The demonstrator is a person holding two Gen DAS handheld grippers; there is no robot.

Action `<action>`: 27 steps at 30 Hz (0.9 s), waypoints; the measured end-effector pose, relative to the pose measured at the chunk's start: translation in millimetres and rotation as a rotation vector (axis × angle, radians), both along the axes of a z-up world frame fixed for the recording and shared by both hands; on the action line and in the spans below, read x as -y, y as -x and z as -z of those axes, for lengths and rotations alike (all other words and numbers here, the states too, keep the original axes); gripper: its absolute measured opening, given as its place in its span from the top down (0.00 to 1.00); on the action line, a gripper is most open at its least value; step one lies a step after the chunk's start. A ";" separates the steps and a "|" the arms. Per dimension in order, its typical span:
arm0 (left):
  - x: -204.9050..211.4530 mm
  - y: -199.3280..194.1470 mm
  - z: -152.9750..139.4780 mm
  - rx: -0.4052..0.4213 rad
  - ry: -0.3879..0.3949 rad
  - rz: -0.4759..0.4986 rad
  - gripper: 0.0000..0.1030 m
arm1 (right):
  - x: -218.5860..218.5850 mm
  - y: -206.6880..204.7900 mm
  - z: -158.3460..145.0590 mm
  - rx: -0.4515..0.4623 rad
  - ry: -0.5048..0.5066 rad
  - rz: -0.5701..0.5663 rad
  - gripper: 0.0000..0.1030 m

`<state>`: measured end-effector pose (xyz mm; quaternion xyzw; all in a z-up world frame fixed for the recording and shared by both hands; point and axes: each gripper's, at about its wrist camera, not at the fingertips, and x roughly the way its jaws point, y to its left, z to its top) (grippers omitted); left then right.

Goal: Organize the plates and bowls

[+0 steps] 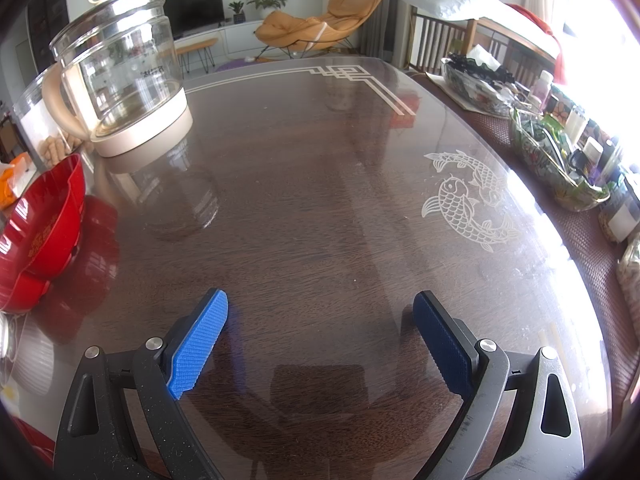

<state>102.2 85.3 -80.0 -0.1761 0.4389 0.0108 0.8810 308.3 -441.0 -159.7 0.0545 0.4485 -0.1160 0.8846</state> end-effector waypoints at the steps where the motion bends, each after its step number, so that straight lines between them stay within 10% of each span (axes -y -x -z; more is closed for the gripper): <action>1: 0.0 0.2 -0.2 0.000 0.000 -0.001 0.12 | 0.0 0.1 0.0 0.000 0.000 0.000 0.07; 27: -0.7 0.6 -0.2 0.000 -0.004 -0.003 0.12 | -0.1 -0.5 0.2 0.000 0.000 0.000 0.07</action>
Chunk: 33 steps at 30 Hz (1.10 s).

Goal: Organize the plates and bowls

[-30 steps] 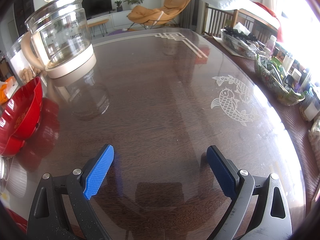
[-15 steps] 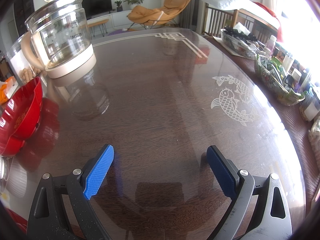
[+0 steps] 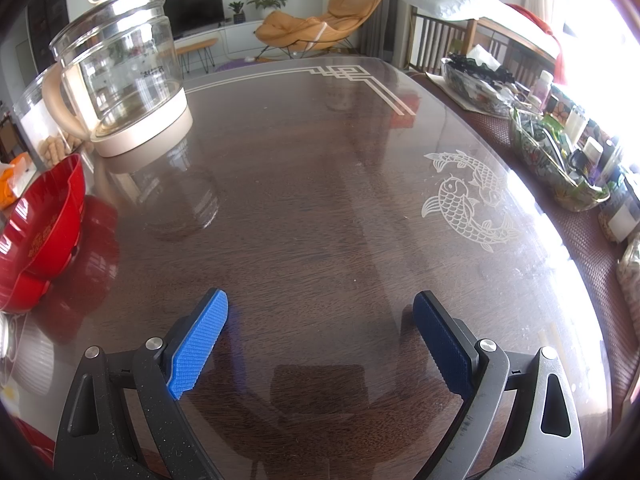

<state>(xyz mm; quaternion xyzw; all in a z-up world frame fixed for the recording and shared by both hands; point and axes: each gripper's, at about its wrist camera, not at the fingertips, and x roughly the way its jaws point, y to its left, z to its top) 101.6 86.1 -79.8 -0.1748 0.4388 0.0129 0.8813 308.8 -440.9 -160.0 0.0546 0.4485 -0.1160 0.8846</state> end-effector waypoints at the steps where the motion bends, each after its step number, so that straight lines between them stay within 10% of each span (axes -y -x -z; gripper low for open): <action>1: -0.2 0.0 0.2 -0.001 0.000 0.000 0.12 | 0.0 0.0 0.0 0.000 0.000 0.000 0.07; 33: 24.9 -17.6 7.8 -0.002 -0.070 0.096 0.12 | 0.1 -0.2 0.3 0.000 0.000 0.000 0.07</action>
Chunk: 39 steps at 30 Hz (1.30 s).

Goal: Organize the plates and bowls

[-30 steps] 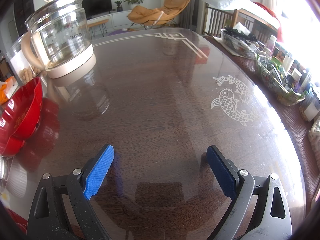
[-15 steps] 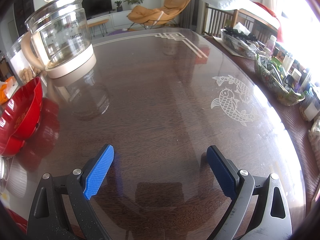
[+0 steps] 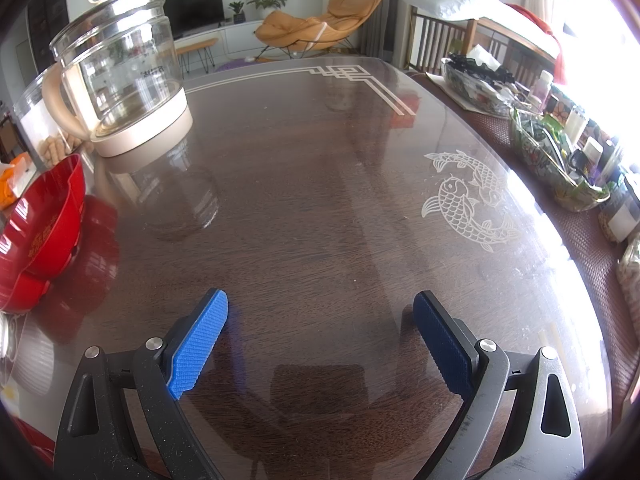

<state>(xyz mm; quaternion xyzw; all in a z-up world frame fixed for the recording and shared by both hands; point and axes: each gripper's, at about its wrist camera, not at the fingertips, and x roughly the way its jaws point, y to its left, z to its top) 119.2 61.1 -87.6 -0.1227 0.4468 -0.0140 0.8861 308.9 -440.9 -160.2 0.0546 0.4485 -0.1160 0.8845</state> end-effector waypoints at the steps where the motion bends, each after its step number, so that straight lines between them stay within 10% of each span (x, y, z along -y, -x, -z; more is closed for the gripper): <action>1: 5.9 -3.8 -0.2 0.001 -0.006 0.015 0.12 | 0.4 -0.6 0.6 0.000 0.000 0.000 0.07; 20: 72.2 -153.7 -66.7 -0.069 0.025 0.313 0.12 | 0.4 -0.4 0.4 0.000 0.000 0.000 0.07; 35: 147.9 -312.6 -26.8 -0.230 -0.079 0.341 0.12 | 1.6 -2.8 -0.9 -0.033 -0.016 -0.021 0.06; 39: 154.7 -326.1 -11.4 -0.256 -0.131 0.356 0.12 | 6.5 -15.5 -6.1 -0.102 -0.081 -0.192 0.07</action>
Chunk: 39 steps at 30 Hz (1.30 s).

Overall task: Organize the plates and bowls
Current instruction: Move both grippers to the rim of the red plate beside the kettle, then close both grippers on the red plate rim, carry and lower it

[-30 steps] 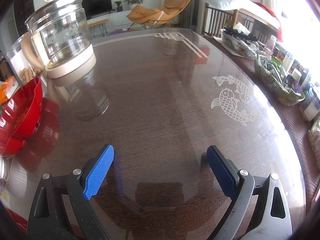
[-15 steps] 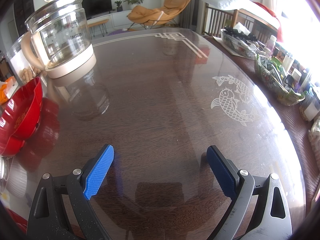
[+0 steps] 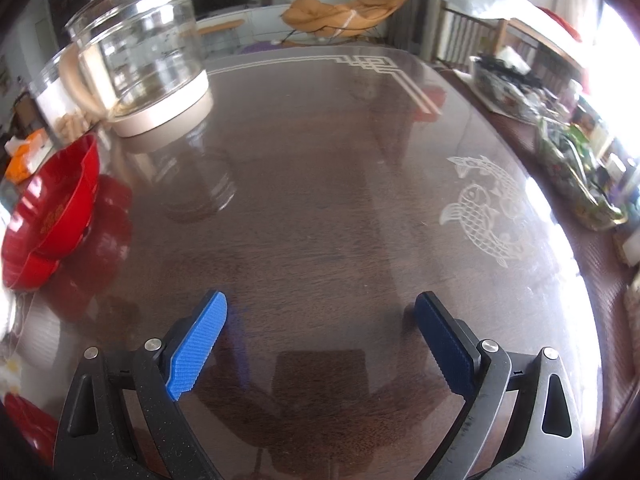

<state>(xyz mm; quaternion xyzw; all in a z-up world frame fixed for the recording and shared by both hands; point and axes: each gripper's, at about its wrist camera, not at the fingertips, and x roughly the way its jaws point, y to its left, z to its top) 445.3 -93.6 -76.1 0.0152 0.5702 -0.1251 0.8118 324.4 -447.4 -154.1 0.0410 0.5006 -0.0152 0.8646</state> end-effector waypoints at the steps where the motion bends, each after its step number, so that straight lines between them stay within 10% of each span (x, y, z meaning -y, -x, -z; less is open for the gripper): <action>1: 1.8 -2.5 4.1 -0.004 -0.015 0.007 0.13 | 2.9 -4.1 -7.3 -0.018 -0.061 -0.017 0.08; 8: 12.8 -15.9 24.7 -0.045 -0.057 0.011 0.25 | -56.0 -69.3 -65.0 -0.105 -0.279 -0.179 0.08; 23: 12.9 -22.8 60.6 -0.159 -0.136 -0.010 0.64 | -140.4 -112.5 -16.9 -0.276 -0.183 -0.267 0.13; 27: 7.8 -22.6 66.6 -0.170 -0.126 -0.030 0.84 | -141.7 -115.0 -4.9 -0.321 -0.229 -0.256 0.85; 39: 20.9 22.9 -34.9 -0.039 0.112 0.003 0.91 | -100.3 -81.0 -88.3 -0.191 -0.254 -0.204 0.88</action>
